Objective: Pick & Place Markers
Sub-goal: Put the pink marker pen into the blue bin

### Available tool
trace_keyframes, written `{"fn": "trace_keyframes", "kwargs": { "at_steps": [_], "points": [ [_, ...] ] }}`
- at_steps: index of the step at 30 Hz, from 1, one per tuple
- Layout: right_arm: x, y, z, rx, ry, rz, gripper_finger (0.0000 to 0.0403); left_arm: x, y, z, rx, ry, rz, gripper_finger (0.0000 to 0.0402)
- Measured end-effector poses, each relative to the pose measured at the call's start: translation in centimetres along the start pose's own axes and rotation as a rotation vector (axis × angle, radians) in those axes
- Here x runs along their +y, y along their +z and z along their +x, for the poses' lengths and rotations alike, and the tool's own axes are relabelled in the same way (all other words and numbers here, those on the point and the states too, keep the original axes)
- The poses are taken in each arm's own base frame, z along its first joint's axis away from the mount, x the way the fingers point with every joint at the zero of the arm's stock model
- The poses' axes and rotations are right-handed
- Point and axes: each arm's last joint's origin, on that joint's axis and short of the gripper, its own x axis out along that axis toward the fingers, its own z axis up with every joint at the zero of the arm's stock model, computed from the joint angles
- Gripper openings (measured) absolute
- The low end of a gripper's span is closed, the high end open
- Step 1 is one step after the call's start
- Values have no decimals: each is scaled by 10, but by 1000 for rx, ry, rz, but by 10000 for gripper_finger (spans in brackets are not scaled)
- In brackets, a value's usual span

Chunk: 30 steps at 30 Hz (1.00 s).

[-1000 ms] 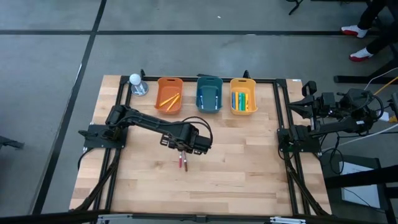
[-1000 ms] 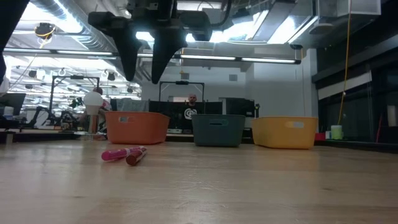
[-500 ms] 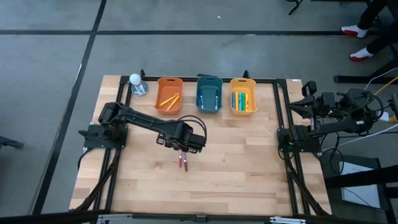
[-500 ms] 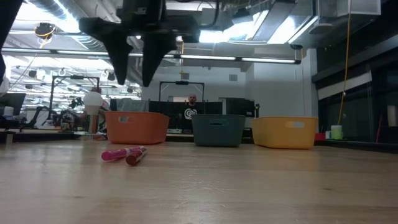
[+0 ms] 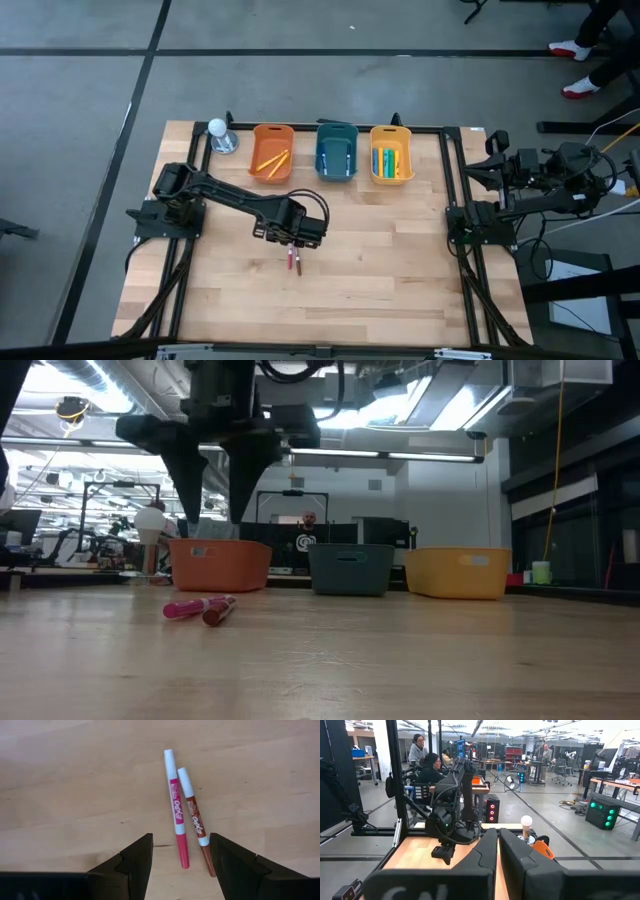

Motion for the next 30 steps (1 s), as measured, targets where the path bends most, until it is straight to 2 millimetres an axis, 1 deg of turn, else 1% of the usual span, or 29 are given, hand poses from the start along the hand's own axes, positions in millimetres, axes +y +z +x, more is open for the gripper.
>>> {"fn": "trace_keyframes", "kwargs": {
  "at_steps": [9,15,22,30],
  "points": [
    [0,0,0,0,1,0,21,3,-2,17,32,-11,-36,189],
    [0,0,0,0,0,0,21,6,-2,24,31,1,-65,189],
    [0,0,0,0,1,0,21,6,-5,37,54,-34,-72,189],
    [0,0,0,0,0,0,21,10,-5,45,44,-9,-77,189]
  ]
}}
